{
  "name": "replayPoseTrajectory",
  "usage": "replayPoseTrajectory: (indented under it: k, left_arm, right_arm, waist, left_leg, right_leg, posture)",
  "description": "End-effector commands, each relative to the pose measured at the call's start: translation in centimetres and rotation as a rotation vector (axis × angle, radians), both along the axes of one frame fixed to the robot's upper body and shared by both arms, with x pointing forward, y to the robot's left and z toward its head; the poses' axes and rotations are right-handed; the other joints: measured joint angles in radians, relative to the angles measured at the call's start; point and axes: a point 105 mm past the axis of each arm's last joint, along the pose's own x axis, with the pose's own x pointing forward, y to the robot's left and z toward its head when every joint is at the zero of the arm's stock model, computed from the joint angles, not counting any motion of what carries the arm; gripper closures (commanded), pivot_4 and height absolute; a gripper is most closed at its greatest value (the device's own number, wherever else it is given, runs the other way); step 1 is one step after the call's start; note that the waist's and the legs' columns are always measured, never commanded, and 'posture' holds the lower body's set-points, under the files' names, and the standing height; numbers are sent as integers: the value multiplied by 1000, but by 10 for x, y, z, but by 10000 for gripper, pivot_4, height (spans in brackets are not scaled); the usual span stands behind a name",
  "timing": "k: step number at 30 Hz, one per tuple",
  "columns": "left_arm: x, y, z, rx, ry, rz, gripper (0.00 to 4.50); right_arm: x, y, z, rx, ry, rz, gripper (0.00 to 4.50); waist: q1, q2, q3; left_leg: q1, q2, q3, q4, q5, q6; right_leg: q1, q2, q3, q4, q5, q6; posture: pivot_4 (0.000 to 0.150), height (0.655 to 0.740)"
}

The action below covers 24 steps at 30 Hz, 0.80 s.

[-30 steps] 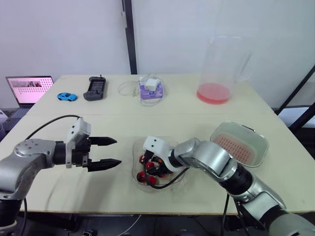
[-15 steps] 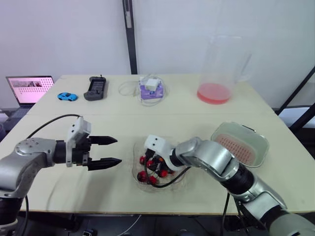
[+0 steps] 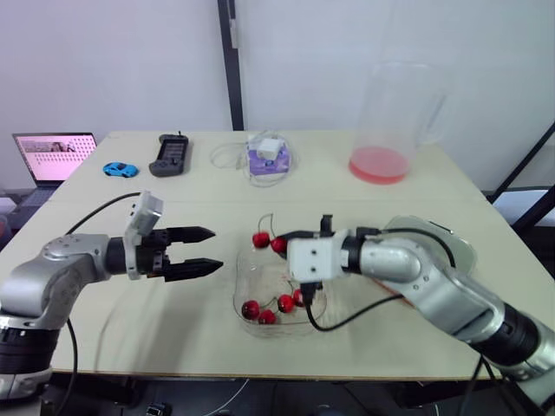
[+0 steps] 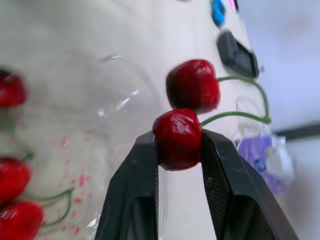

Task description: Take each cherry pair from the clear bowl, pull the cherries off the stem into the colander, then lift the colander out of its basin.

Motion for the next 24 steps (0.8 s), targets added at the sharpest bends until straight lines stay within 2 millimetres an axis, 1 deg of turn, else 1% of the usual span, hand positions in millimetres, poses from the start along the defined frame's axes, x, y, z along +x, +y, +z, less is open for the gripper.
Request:
replayPoseTrajectory:
  k: [1, 3, 6, 9, 15, 17, 20, 24]
  left_arm:
    - [1, -10, 15, -34, -40, -39, 0]
    - [4, -15, 19, -61, -45, -49, 0]
    - [8, -28, 28, -131, -31, -69, 0]
    - [12, -40, 34, -175, -12, -78, 0]
    - [25, -52, 55, -259, 10, -63, 0]
    - [23, -58, 58, -258, 16, -97, 0]
    - [24, -64, 57, -230, 12, -114, 0]
    - [30, -66, 58, -217, 9, -90, 0]
  right_arm:
    - [-6, -1, 18, -28, -182, 54, 36412]
    - [-4, -1, 20, -54, -275, 57, 36412]
    - [-1, 3, 25, -73, -388, 58, 36412]
    - [2, 8, 35, -64, -463, 43, 36412]
    - [12, 5, 35, -118, -577, 14, 36412]
    - [14, 3, 38, -147, -634, 8, 36412]
    - [16, 1, 37, -167, -646, 0, 36412]
    - [12, 0, 30, -175, -633, 11, 36412]
  waist:
    - [-1, 0, 0]
    - [-1, 0, 0]
    - [0, 0, 0]
    - [0, 0, 0]
    - [0, 0, 0]
    - [-1, 0, 0]
    - [0, 0, 0]
    - [0, 0, 0]
  left_leg:
    - [0, 0, 0, 0, 0, 0]
    - [0, 0, 0, 0, 0, 0]
    - [0, 0, 0, 0, 0, 0]
    - [0, 0, 0, 1, 0, 0]
    - [0, 0, 0, 2, 0, 0]
    - [0, 0, 0, 3, 0, 0]
    - [0, 0, 0, 3, 0, 0]
    - [0, 0, 0, 4, 0, 0]
  right_leg:
    - [0, 0, 0, 0, 0, 0]
    - [0, 0, 0, 1, 0, 0]
    - [0, 0, 0, 1, 0, 0]
    - [0, 0, 0, 1, 0, 0]
    - [1, 0, 0, 2, 0, 0]
    - [1, 0, 0, 2, 0, 0]
    - [1, 1, 0, 2, 0, 0]
    - [1, 0, 0, 2, 0, 0]
  posture:
    - [1500, 7332]
    - [1500, 7332]
    - [1500, 7332]
    - [1500, 7332]
    - [1500, 7332]
    - [1500, 7332]
    - [1500, 7332]
    - [1500, 7332]
